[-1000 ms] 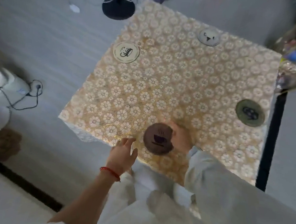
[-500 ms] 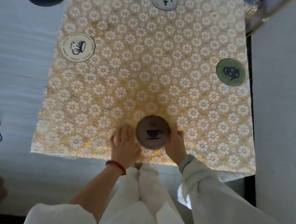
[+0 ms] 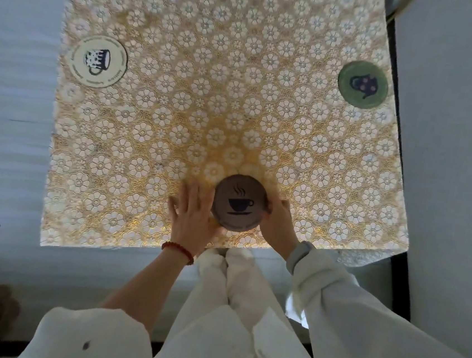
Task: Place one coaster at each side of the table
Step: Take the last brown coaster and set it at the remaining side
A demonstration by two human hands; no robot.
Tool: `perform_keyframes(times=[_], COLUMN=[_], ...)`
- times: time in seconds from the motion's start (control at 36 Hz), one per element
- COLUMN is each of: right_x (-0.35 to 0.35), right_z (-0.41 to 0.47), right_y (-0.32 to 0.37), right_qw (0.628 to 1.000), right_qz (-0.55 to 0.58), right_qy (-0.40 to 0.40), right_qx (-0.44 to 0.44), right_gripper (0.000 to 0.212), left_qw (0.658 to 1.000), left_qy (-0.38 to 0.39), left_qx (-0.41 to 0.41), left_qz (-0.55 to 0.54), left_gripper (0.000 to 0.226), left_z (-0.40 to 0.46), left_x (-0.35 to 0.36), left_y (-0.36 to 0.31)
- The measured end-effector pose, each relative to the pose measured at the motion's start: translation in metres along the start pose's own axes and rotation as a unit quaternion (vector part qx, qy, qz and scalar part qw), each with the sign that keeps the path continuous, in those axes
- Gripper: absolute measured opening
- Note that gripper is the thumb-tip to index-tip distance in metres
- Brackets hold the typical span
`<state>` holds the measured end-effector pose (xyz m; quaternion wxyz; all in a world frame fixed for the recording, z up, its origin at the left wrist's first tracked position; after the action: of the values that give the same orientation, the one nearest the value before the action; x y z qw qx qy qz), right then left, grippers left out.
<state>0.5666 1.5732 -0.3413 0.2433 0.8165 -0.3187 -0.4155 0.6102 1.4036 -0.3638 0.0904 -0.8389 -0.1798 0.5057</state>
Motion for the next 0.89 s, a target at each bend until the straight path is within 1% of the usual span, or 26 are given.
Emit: perform_keyframes(times=[0.08, 0.19, 0.39, 0.56, 0.67, 0.81, 0.89], right_x=[-0.002, -0.003, 0.001, 0.000, -0.001, -0.003, -0.004], right_z=[-0.006, -0.011, -0.013, -0.013, -0.015, -0.018, -0.015], right_y=[0.001, 0.005, -0.002, -0.002, -0.001, 0.003, 0.001], right_qw=[0.999, 0.999, 0.998, 0.998, 0.998, 0.996, 0.996], right_qz=[-0.019, -0.041, -0.052, -0.059, -0.065, -0.074, -0.071], right_qy=[-0.007, 0.001, 0.002, 0.014, 0.014, 0.026, 0.029], right_qx=[-0.028, -0.029, 0.019, 0.024, 0.022, 0.041, 0.039], right_gripper=[0.054, 0.049, 0.047, 0.045, 0.049, 0.037, 0.034], left_qw=[1.000, 1.000, 1.000, 1.000, 1.000, 1.000, 1.000], left_qy=[0.003, 0.015, 0.011, 0.002, -0.002, 0.012, 0.017], left_qx=[0.008, 0.012, 0.022, 0.021, 0.022, 0.016, 0.014], left_qz=[-0.001, 0.000, 0.000, 0.016, 0.016, 0.017, 0.020], left_gripper=[0.086, 0.090, 0.091, 0.089, 0.090, 0.090, 0.091], left_z=[-0.001, -0.001, -0.004, -0.004, -0.004, -0.005, -0.005], left_x=[0.003, 0.005, 0.004, 0.007, 0.006, 0.006, 0.007], left_y=[0.001, 0.002, 0.004, 0.006, 0.006, 0.005, 0.005])
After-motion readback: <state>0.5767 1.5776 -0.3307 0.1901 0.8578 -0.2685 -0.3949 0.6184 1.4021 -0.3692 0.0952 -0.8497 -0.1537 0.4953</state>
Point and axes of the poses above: each hand's wrist, its own z-axis towards the middle knuckle, its own x-axis out of the palm, y = z × x, the point moved 4 cm from there along z, towards the middle knuckle, and after that the axes turned 5 degrees about y, right-handed, at the moved point
